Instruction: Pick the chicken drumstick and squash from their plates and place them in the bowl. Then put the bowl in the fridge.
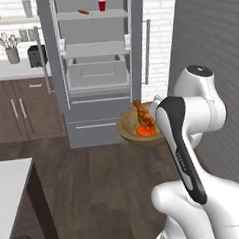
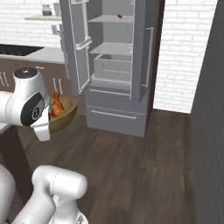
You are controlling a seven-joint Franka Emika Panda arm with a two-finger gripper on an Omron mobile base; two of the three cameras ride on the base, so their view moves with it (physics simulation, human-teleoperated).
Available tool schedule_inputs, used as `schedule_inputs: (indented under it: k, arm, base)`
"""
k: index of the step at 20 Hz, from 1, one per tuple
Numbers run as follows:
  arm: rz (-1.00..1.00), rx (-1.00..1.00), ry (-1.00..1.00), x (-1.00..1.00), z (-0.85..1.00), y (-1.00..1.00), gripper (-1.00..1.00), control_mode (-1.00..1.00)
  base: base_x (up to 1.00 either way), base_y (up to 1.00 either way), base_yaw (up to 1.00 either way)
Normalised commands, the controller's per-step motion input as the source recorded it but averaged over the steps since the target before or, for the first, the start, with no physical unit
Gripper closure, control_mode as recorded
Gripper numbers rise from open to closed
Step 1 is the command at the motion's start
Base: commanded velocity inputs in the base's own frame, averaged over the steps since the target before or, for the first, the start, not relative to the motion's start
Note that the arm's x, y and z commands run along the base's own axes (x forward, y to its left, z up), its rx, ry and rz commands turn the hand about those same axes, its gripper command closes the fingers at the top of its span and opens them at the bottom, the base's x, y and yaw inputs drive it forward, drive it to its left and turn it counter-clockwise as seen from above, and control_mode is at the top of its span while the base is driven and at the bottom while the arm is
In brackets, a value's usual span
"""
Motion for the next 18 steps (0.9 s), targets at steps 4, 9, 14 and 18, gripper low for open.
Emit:
schedule_inputs:
  k: [4, 9, 14, 18]
  arm:
    - [0.00, 0.00, 0.00, 0.00, 0.00, 0.00, 1.00, 1.00]
    - [0.00, 0.00, 0.00, 0.00, 0.00, 0.00, 1.00, 1.00]
    - [0.00, 0.00, 0.00, 0.00, 0.00, 0.00, 1.00, 1.00]
    - [0.00, 0.00, 0.00, 0.00, 0.00, 0.00, 1.00, 1.00]
  base:
    - [1.00, 0.32, -0.13]
    - [1.00, 0.50, -0.15]
    - [1.00, 0.27, -0.12]
    - [1.00, 0.00, -0.20]
